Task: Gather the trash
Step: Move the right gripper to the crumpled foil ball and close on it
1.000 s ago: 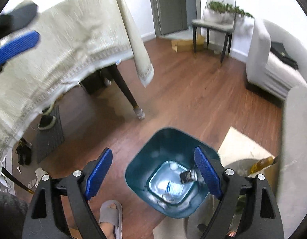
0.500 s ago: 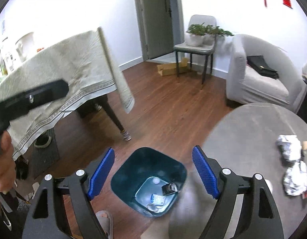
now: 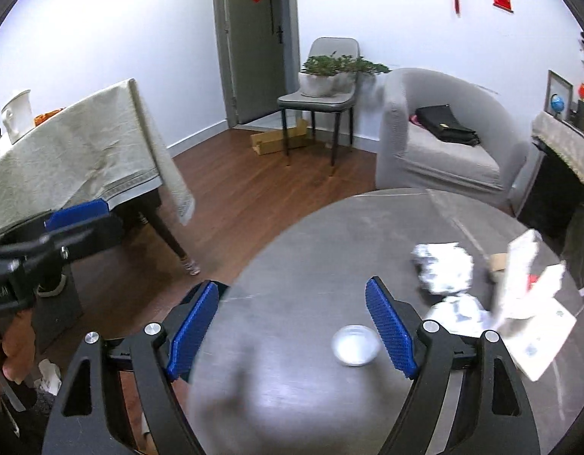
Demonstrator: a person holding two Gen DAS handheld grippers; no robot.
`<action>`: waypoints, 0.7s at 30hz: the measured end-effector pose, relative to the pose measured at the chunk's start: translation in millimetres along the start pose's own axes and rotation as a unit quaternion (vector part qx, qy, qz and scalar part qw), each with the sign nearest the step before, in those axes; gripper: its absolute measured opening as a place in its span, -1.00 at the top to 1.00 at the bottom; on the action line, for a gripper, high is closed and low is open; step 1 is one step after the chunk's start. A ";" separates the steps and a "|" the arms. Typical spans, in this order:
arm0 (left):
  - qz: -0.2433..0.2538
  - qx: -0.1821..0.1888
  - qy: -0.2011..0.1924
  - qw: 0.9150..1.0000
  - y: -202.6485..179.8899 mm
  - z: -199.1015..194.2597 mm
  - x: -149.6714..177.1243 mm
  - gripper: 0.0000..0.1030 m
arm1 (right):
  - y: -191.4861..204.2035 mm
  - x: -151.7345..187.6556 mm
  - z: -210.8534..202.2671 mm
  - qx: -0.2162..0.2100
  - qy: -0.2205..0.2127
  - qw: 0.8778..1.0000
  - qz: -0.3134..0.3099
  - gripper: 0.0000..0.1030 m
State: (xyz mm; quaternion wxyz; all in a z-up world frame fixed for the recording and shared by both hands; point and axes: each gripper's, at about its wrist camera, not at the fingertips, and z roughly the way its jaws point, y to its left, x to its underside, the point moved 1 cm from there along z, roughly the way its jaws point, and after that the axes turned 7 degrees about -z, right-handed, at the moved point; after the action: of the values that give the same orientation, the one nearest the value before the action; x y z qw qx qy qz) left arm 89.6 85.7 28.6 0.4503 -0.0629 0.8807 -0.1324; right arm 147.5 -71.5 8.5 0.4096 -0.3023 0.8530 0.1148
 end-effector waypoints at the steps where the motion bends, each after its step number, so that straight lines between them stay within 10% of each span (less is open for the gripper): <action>1: 0.004 0.000 0.002 1.000 -4.1 3.4 1.5 -0.41 | -6.6 1.1 -1.2 0.003 0.000 1.000 0.001 -0.57; 21: 0.070 0.049 0.063 0.994 -74.6 60.0 28.0 -0.44 | -89.9 29.2 -0.9 0.027 0.027 0.997 0.060 -0.57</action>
State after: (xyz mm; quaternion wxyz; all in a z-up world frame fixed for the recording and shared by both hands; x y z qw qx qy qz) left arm 121.1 -2.8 -5.0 0.4042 0.0296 0.9022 -0.1475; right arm 187.7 -155.3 -8.7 0.3871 -0.2420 0.8831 0.1080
